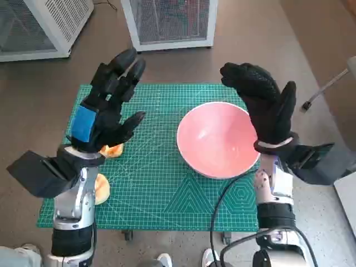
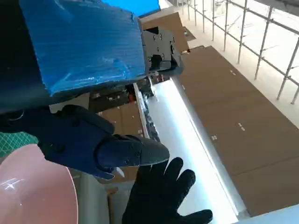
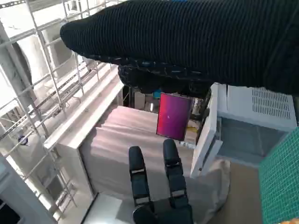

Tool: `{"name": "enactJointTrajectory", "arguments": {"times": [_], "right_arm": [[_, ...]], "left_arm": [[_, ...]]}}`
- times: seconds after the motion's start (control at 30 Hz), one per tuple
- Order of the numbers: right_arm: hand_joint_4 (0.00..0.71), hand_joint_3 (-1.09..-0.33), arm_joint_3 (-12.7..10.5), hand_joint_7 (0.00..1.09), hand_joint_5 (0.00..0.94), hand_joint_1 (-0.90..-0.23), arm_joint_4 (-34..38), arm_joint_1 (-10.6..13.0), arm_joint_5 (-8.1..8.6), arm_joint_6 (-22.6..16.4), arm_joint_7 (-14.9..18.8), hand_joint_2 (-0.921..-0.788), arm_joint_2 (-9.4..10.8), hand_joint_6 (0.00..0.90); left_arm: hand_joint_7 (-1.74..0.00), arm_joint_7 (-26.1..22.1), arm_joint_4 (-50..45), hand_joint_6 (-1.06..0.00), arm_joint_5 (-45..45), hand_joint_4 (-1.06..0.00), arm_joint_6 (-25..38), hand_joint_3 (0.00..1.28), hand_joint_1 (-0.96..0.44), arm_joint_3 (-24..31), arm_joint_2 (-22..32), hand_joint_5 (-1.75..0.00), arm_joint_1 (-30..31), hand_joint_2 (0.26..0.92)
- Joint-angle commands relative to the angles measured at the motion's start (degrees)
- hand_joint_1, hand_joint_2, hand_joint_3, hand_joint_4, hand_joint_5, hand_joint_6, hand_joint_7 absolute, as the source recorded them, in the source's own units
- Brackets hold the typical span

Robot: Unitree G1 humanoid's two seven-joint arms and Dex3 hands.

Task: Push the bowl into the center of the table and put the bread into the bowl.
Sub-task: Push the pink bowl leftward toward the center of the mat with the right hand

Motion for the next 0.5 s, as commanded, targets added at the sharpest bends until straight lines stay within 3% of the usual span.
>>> {"name": "enactJointTrajectory", "arguments": {"times": [0.03, 0.5], "right_arm": [[0.222, -0.593, 0.3, 0.00, 0.000, -0.616, -0.1, 1.9, -0.08, 0.6, 0.3, -0.921, 0.4, 0.361], [0.222, -0.592, 0.1, 0.00, 0.000, -0.605, -0.7, 2.5, 0.26, 1.2, 0.4, -0.921, 0.3, 0.361]], "left_arm": [[-0.50, 0.2, -1.0, -0.05, -0.2, -0.25, 0.4, 0.33, -0.47, 0.1, 0.1, -0.02, 0.8, 0.921], [-0.50, 0.2, -1.7, -0.05, -0.8, -0.25, 1.2, 0.31, -0.44, 0.1, -0.2, -0.01, 1.3, 0.921]]}}
